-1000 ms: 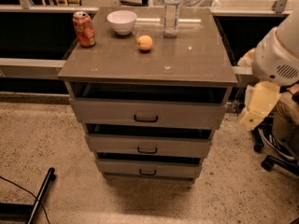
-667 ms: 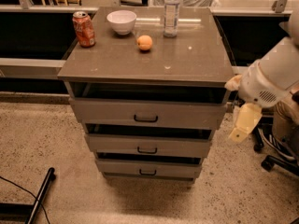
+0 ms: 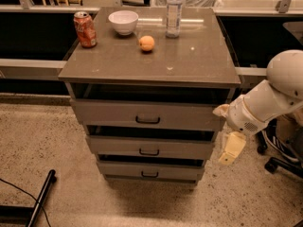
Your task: Open bottom drawer
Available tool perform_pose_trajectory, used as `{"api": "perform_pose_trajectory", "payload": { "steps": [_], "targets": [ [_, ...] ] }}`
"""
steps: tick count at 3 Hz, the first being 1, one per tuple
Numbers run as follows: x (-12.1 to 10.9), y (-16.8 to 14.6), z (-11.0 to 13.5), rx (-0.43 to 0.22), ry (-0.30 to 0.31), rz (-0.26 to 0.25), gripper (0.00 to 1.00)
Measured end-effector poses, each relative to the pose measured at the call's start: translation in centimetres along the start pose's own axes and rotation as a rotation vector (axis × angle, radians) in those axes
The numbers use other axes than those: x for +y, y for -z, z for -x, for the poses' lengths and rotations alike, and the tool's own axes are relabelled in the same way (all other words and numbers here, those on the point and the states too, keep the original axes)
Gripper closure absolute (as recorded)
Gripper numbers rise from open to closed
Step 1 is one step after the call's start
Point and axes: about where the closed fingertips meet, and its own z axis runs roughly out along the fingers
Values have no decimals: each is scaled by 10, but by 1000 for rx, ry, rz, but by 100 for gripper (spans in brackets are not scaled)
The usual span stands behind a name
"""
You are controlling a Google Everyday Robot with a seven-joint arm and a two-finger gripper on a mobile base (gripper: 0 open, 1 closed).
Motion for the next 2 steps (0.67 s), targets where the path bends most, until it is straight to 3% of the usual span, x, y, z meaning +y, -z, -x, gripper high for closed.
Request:
{"api": "perform_pose_trajectory", "payload": {
  "steps": [1, 2],
  "targets": [
    [-1, -19, -9, 49, -5, 97, 0],
    [27, -86, -36, -16, -27, 256, 0]
  ]
}}
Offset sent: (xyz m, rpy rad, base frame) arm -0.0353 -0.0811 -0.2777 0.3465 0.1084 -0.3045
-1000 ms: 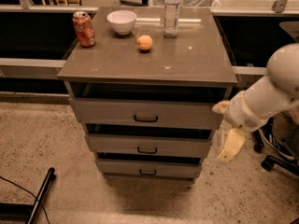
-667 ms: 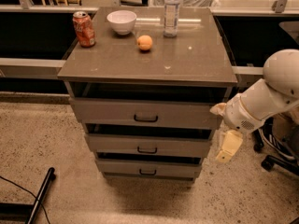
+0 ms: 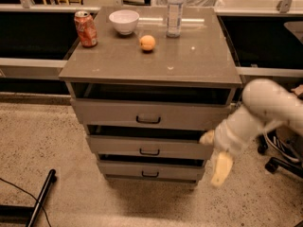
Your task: Open bottom drawer
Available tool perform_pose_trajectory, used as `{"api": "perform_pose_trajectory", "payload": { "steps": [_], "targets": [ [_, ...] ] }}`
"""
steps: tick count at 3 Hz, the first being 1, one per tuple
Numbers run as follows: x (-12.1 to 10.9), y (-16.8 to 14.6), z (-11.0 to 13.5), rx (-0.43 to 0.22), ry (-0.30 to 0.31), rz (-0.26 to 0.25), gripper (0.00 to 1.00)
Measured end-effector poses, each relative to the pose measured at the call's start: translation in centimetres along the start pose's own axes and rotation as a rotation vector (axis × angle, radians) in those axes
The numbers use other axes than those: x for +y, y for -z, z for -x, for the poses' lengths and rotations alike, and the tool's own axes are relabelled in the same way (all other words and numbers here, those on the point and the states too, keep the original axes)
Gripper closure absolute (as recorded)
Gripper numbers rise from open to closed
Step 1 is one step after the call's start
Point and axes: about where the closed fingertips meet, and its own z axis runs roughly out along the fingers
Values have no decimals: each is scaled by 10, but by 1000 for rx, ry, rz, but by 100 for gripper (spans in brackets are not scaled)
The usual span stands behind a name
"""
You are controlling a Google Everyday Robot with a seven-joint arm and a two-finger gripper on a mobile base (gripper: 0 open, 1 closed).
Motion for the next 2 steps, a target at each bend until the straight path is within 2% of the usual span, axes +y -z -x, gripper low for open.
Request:
{"api": "perform_pose_trajectory", "payload": {
  "steps": [1, 2],
  "targets": [
    [-2, -68, -76, -187, -101, -20, 0],
    [-7, -91, -105, -225, -153, -49, 0]
  ]
}}
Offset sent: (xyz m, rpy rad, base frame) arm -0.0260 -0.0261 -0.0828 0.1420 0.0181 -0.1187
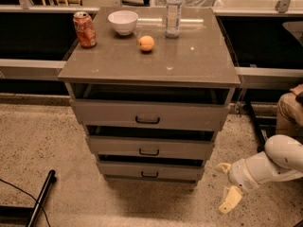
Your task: Open bottom drawer
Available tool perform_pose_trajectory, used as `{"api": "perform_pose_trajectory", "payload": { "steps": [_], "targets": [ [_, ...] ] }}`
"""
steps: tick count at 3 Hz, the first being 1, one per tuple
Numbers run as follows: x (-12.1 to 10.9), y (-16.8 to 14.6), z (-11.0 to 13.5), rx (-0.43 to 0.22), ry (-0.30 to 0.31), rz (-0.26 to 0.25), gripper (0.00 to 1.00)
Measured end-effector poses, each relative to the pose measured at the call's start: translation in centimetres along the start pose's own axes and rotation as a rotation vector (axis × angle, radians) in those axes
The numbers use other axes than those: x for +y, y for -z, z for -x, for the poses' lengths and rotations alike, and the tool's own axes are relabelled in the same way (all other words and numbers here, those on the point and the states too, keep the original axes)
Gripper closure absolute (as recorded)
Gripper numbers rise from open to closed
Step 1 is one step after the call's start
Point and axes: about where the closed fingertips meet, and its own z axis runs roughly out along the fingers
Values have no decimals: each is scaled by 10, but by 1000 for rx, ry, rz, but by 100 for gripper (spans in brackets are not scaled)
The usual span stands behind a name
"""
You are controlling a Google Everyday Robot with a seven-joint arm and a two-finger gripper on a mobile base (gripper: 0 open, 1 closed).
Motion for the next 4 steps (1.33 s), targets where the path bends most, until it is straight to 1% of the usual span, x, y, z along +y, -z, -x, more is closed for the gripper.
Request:
{"api": "perform_pose_trajectory", "payload": {
  "steps": [1, 2, 3, 4],
  "targets": [
    [5, -10, 3, 103, 14, 43, 0],
    [-29, -46, 12, -13, 76, -13, 0],
    [-71, -103, 2, -154, 125, -170, 0],
    [-68, -109, 3, -140, 128, -146, 0]
  ]
}}
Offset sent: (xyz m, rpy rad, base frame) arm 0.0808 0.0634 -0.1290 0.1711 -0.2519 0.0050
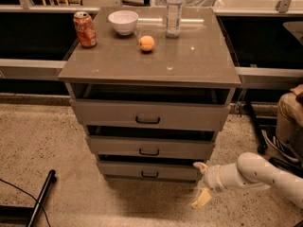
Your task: Open bottom drawer
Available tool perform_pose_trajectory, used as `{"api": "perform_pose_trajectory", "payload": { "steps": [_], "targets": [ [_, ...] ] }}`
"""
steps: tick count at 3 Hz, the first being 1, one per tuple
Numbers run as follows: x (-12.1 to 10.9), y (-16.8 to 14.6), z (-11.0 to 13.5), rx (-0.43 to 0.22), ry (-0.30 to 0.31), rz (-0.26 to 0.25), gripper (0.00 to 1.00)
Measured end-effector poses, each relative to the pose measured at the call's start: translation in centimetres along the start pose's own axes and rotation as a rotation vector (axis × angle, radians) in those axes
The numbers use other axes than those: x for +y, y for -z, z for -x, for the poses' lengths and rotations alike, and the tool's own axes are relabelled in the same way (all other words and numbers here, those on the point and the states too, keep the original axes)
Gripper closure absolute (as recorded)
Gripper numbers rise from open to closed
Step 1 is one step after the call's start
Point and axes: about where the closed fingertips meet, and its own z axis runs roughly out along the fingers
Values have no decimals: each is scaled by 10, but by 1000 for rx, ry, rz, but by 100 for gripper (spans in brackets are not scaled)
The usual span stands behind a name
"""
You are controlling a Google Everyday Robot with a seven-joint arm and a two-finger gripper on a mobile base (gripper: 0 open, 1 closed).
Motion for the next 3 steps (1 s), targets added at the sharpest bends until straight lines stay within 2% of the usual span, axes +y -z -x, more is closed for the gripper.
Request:
{"api": "perform_pose_trajectory", "payload": {
  "steps": [1, 2, 3],
  "targets": [
    [13, -52, -16, 25, 74, 20, 0],
    [-1, -89, -37, 8, 146, -94, 0],
    [-30, -112, -53, -102, 145, -217, 0]
  ]
}}
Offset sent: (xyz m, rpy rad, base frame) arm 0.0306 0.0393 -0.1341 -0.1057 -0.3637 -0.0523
